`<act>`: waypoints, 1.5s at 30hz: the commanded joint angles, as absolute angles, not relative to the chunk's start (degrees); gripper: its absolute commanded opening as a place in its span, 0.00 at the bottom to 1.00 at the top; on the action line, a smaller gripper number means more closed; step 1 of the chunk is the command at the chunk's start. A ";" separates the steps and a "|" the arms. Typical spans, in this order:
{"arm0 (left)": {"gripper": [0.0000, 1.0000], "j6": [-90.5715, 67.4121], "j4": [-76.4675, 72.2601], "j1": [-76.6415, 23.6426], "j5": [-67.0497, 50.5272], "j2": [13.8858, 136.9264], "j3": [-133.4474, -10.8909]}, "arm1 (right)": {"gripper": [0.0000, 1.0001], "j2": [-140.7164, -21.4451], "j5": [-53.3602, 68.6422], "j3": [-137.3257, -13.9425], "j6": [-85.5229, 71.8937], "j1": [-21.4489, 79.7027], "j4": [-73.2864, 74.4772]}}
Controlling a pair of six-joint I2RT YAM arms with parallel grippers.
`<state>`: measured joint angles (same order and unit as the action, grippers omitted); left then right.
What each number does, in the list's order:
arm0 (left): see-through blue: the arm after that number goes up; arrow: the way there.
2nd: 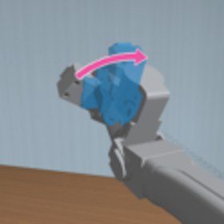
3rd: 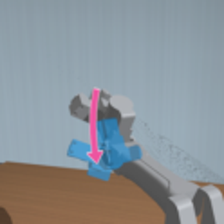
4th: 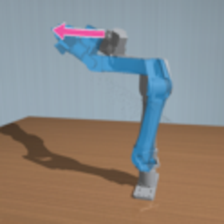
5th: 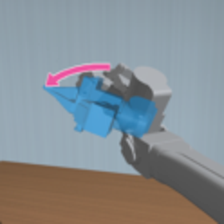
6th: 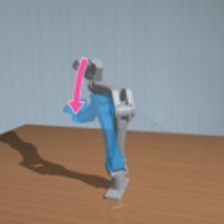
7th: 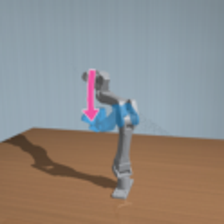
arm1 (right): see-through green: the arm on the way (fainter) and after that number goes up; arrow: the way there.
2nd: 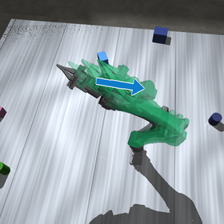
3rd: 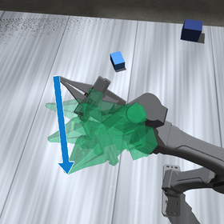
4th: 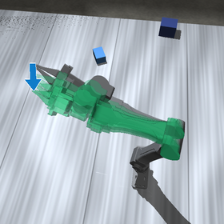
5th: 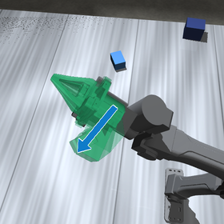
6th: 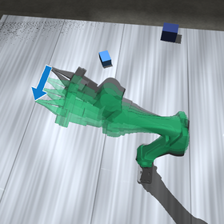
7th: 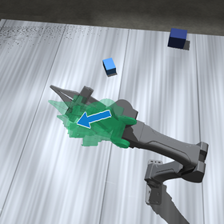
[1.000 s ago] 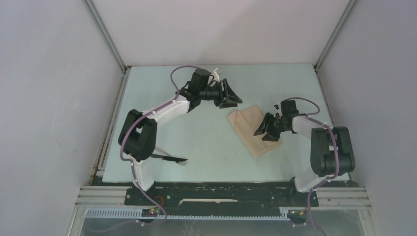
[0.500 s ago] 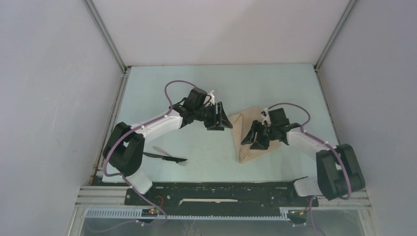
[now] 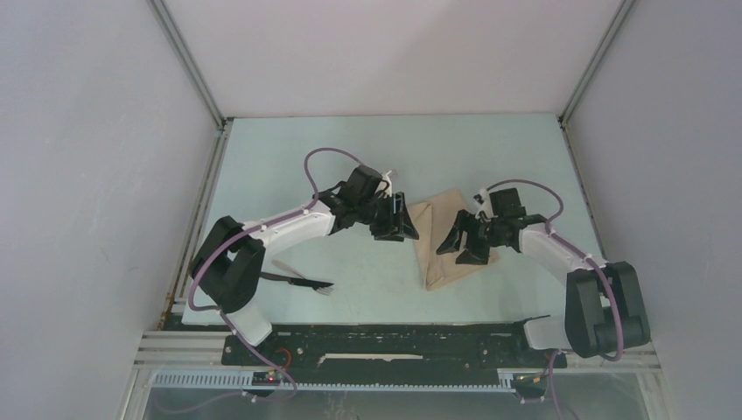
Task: Fold the napkin into a case and place the utensils inside
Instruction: Pick up the 2/3-rectangle-folded napkin from the center of the board.
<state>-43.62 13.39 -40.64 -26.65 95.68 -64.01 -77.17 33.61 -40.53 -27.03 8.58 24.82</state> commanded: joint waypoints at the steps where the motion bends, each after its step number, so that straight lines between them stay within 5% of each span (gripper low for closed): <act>1: 0.58 -44.47 10.64 -40.47 -26.29 94.83 -64.38 | 0.78 -77.42 33.27 -39.28 -28.76 16.18 23.82; 9: 0.41 -48.15 5.01 -41.35 -28.90 95.77 -58.18 | 0.74 -77.48 27.25 -38.34 -31.58 22.52 23.26; 22: 0.32 -49.55 2.24 -41.02 -27.47 94.20 -53.41 | 0.62 -80.66 13.02 -42.34 -34.40 32.67 25.66; 36: 0.27 -49.40 1.87 -40.77 -27.97 94.72 -54.42 | 0.08 -81.28 12.45 -46.94 -28.98 27.39 31.49; 45: 0.26 -49.65 1.85 -40.74 -28.96 97.07 -57.77 | 0.00 -83.41 13.92 -47.97 -20.78 18.87 31.49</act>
